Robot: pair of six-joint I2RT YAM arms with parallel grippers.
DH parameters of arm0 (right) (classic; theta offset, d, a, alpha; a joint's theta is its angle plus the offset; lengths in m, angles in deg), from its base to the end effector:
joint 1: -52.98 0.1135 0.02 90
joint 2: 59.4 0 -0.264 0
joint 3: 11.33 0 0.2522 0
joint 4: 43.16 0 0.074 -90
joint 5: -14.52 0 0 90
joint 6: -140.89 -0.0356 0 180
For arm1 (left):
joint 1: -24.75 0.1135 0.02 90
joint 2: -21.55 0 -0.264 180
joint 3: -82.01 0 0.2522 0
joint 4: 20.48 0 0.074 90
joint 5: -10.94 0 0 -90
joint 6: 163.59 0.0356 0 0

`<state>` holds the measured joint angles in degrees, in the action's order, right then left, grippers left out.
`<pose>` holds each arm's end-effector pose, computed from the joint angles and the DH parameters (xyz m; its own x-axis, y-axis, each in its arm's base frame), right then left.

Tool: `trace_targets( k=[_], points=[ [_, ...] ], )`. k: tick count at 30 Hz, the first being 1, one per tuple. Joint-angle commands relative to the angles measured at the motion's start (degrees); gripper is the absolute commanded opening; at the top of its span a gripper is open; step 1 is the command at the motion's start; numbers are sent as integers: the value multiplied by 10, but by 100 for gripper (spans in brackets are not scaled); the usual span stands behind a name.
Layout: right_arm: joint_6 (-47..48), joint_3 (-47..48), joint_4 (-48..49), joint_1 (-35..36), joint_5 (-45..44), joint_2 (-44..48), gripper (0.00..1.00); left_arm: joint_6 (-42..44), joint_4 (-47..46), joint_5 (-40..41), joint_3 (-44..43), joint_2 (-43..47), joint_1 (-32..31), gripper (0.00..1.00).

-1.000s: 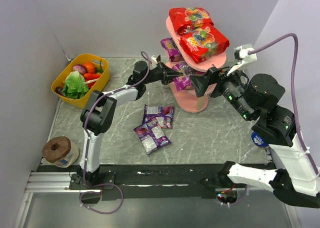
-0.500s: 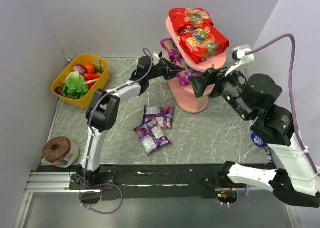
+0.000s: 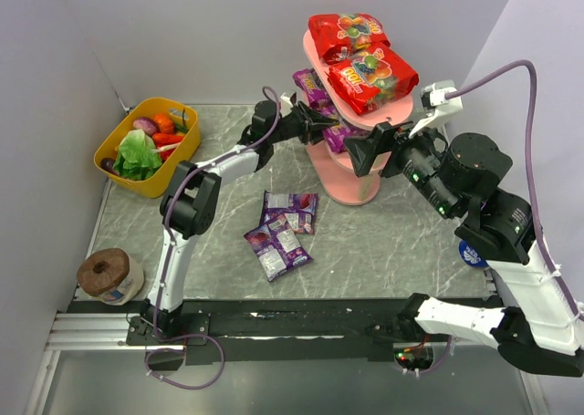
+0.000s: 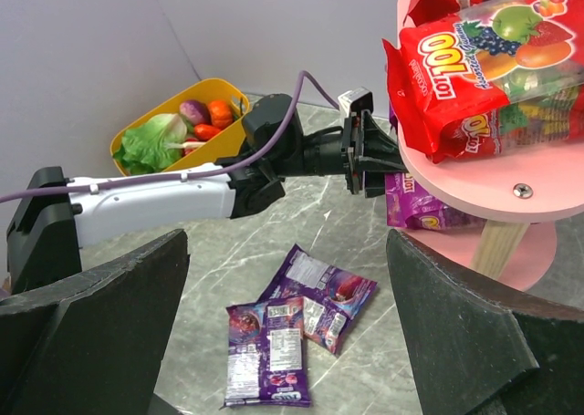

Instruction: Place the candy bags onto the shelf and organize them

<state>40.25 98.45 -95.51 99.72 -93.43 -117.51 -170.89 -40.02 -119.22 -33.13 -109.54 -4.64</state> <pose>0.1072 0.0979 0.5342 -0.0969 0.1533 -0.9834 -0.4718 0.8629 0.1810 0.4566 -0.2835 0.2495 -0.9352 -0.3433 0.0868 -0.0648 -0.0750 -0.9951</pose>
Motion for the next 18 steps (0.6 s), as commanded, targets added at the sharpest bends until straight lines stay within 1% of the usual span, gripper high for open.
trace_targets(
  k=[1,4,7,13,18],
  points=[
    [-3,0,16,1,-6,-1,95,18,8,15,2,21,2,47],
    [-3,1,14,1,-7,0,95,42,18,29,30,43,6,56],
    [-4,1,13,2,-9,1,95,60,28,30,39,57,8,62],
    [-6,19,-3,1,-20,-10,95,70,23,25,71,86,13,71],
    [-9,18,0,2,-21,-8,96,91,25,18,103,116,14,76]
  ],
)
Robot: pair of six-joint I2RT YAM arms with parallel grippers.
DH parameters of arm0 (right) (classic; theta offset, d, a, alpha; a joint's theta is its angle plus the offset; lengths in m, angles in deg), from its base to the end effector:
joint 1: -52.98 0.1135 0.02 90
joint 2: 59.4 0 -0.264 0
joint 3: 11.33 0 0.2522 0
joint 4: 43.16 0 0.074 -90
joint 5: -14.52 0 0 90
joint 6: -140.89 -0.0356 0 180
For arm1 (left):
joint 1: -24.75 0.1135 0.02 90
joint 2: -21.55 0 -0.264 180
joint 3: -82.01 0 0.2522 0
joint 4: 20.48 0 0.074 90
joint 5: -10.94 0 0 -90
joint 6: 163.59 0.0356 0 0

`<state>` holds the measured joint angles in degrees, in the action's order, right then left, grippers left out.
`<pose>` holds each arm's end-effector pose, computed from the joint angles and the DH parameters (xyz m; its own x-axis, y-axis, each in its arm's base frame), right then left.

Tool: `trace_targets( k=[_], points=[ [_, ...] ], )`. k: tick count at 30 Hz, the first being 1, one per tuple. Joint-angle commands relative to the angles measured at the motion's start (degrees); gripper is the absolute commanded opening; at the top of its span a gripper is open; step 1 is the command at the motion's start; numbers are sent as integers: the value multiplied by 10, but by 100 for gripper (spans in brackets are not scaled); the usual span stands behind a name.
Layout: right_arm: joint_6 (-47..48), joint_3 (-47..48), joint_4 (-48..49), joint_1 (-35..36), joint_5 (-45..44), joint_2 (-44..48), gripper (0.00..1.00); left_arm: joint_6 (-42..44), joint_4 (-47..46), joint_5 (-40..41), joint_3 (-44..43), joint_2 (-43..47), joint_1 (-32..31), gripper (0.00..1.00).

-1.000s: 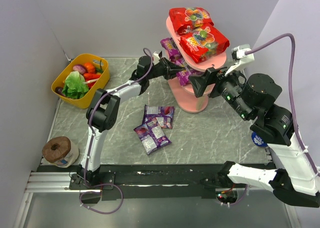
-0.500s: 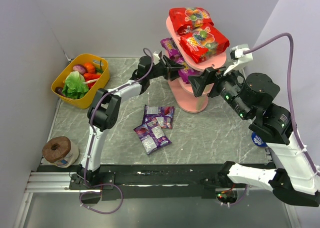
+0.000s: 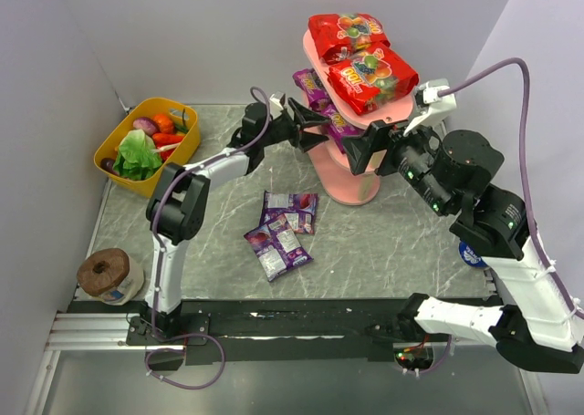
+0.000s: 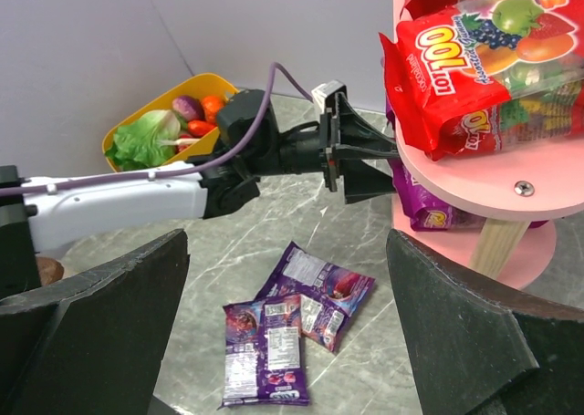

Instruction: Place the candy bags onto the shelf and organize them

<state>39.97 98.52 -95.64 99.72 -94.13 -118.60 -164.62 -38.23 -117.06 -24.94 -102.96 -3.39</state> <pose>0.1127 0.1032 0.5318 -0.1107 0.1443 -0.9833 -0.4583 0.8705 0.1793 0.4412 -0.2608 0.2553 -0.9144 -0.4044 0.0159 -0.0135 -0.0088 -0.9999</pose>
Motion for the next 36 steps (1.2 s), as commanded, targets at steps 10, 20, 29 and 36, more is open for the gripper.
trace_targets(
  k=[10,20,29,36],
  points=[
    [-9,14,3,1,-2,-14,100,174,133,51,120,192,6,95],
    [-19,7,-13,0,43,-50,100,384,376,251,180,338,11,96],
    [-60,-84,-15,2,135,-98,96,417,475,330,312,450,58,96],
    [-54,-192,15,5,217,-144,82,429,457,232,390,404,83,99]
  ],
)
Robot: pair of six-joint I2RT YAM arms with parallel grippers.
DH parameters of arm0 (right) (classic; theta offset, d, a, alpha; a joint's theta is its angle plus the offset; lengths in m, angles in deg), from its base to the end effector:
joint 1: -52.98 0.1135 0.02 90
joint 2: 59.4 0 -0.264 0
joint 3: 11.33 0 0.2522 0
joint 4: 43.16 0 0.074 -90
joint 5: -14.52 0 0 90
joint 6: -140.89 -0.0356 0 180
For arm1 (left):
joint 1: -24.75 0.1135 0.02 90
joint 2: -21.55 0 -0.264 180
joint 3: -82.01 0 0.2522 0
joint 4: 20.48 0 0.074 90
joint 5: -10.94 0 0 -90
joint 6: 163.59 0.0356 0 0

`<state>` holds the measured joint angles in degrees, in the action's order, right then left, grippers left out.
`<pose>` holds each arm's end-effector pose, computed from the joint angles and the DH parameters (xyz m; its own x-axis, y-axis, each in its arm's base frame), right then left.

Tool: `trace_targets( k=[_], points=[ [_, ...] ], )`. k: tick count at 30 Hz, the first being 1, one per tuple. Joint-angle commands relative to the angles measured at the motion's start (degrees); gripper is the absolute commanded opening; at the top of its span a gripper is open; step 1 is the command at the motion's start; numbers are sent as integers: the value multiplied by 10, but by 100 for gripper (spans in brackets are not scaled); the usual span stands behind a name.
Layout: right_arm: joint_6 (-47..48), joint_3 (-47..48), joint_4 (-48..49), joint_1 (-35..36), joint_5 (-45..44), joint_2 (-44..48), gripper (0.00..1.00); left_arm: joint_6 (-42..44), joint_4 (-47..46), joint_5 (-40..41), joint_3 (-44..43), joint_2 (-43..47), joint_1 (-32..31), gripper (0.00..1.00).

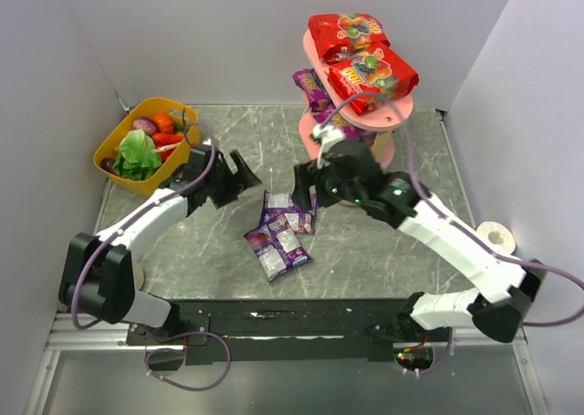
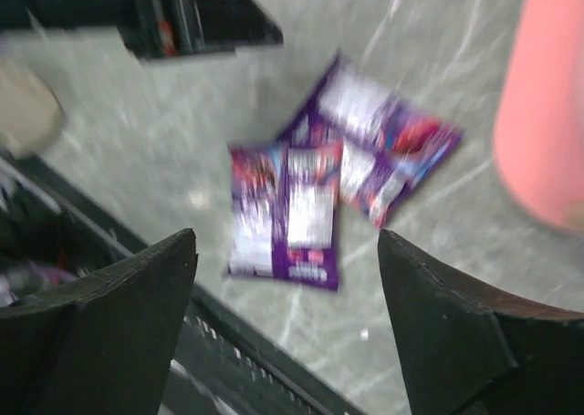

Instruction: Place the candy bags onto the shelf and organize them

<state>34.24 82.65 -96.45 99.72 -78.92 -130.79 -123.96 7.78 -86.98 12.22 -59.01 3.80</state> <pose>0.1816 0.1899 0.4047 -0.5334 -0.1494 -0.8326 -0.5623 0.7979 0.2170 0.2871 -0.1152 0.2580 -0.7248 -0.5393 -0.4286 -0.1633 0.7390 -0.6536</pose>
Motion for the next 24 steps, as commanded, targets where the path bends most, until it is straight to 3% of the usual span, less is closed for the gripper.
trace_targets(
  k=[1,4,15,24],
  points=[
    [4,-37,21,10,68,-43,81,20,-4,-81,19,-49,15,98],
    [11,-69,36,20,84,-83,77,22,-25,-122,22,-94,27,95],
    [22,-85,61,48,120,-236,69,32,-38,-148,2,-181,28,90],
    [12,-161,54,57,114,-239,66,37,-43,-171,11,-217,21,84]
  ],
)
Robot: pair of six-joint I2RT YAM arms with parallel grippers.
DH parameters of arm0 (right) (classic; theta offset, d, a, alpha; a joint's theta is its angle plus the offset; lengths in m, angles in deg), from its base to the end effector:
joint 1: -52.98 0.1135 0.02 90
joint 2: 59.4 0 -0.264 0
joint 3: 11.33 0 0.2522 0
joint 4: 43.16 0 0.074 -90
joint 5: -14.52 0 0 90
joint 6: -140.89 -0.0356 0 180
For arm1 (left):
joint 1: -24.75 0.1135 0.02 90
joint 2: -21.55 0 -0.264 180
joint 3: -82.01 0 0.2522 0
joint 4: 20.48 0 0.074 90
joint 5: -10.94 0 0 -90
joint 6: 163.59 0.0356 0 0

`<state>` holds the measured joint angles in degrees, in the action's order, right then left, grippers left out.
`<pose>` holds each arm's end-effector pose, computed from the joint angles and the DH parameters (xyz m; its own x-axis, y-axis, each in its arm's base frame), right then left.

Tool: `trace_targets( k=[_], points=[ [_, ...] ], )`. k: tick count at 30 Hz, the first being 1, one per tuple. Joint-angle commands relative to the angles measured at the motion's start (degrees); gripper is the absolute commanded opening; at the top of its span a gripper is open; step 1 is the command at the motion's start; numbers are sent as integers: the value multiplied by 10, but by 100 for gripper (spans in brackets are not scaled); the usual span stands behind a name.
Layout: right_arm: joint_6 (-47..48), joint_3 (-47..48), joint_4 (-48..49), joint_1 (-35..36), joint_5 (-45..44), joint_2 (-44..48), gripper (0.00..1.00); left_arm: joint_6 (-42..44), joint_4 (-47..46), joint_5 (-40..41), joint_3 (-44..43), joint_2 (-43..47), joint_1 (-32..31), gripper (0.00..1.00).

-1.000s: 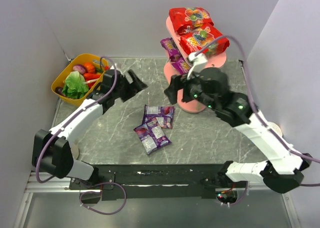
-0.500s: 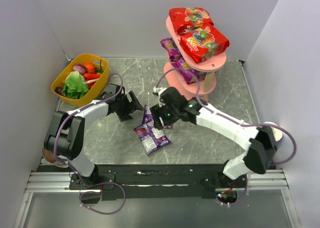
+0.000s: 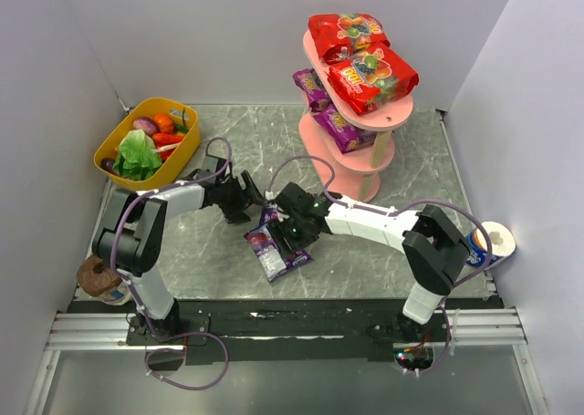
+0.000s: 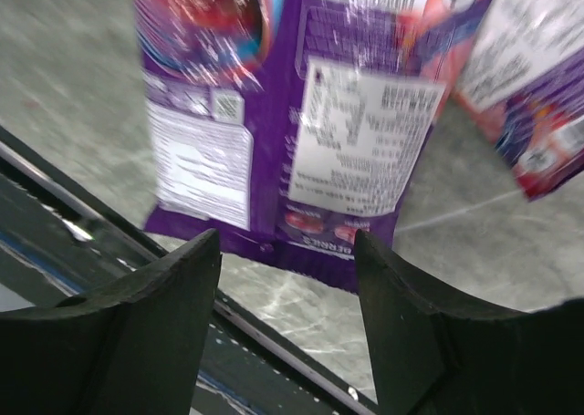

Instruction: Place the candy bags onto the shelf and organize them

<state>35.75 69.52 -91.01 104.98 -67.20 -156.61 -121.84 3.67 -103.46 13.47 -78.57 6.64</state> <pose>0.2069 0.2732 0.2060 -0.7488 -0.5387 -0.3861 -0.6452 0.7257 0.2388 0.3197 -0.1200 0.1534 -0.8992 -0.4208 -0.1203 -0.2503 0.7199 -0.6474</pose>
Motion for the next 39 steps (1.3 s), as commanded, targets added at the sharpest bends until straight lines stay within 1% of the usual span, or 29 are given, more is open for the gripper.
trace_targets(
  k=[1,7,13,21,27,35,36,38,39],
  points=[
    [-7,-46,-2,5,-4,24,66,15,-4,-10,-1,-24,-8,84],
    [-37,-99,-19,5,1,63,66,19,-5,-27,-2,-38,-10,80],
    [-52,-117,-31,5,0,72,64,23,-15,-35,-5,-49,-11,76],
    [-69,-132,-31,4,-10,85,63,23,-14,-14,-65,-90,-11,67],
    [-83,-121,-45,3,-43,98,63,36,-11,-31,-93,-119,-12,57],
    [-97,-84,-77,-8,-82,139,64,73,17,-13,-102,-133,-41,56],
    [-98,-75,-81,-9,-97,144,64,76,20,-12,-103,-136,-45,56],
    [-100,-65,-92,-14,-103,157,64,79,28,-5,-106,-141,-52,53],
    [-101,-55,-94,-17,-106,163,64,81,31,-2,-105,-142,-53,48]
  ],
)
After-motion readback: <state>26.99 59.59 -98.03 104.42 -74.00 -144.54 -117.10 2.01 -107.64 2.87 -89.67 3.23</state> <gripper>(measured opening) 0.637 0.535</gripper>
